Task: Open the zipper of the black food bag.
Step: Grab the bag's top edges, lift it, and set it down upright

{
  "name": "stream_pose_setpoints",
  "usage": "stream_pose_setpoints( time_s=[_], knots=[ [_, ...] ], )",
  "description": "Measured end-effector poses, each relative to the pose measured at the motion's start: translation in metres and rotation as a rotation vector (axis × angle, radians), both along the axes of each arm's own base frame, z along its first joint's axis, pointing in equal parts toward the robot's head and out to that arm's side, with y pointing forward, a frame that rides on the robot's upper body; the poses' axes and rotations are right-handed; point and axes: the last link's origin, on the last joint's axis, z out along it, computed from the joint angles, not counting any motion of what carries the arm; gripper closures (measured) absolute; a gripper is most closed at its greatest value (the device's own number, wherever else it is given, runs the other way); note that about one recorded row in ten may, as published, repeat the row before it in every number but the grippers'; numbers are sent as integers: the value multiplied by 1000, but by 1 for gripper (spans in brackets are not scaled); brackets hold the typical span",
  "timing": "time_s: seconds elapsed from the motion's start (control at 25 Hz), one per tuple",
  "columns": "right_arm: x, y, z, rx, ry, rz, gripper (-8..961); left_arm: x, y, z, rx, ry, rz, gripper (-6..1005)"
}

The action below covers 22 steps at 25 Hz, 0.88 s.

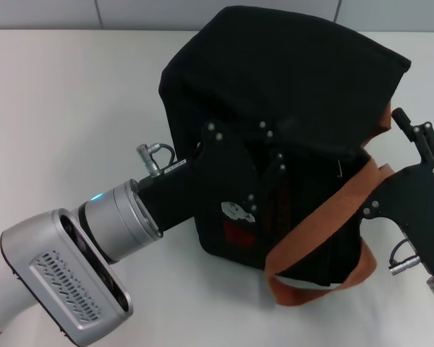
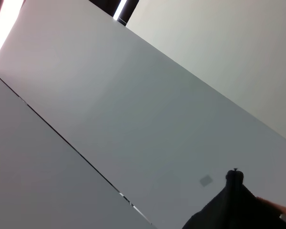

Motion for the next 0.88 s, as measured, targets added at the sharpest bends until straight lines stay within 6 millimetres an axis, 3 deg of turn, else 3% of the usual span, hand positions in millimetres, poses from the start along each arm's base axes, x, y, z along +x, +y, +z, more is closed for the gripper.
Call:
stream_pose_setpoints(
  time_s=[0.24, 0.88],
  knots=[
    [-1, 2, 2, 13, 7, -3, 123, 0, 0, 0, 1, 1, 2, 915],
    [-1, -2, 3, 20, -12, 27, 344, 0, 0, 0, 0, 3, 3, 915]
  ],
)
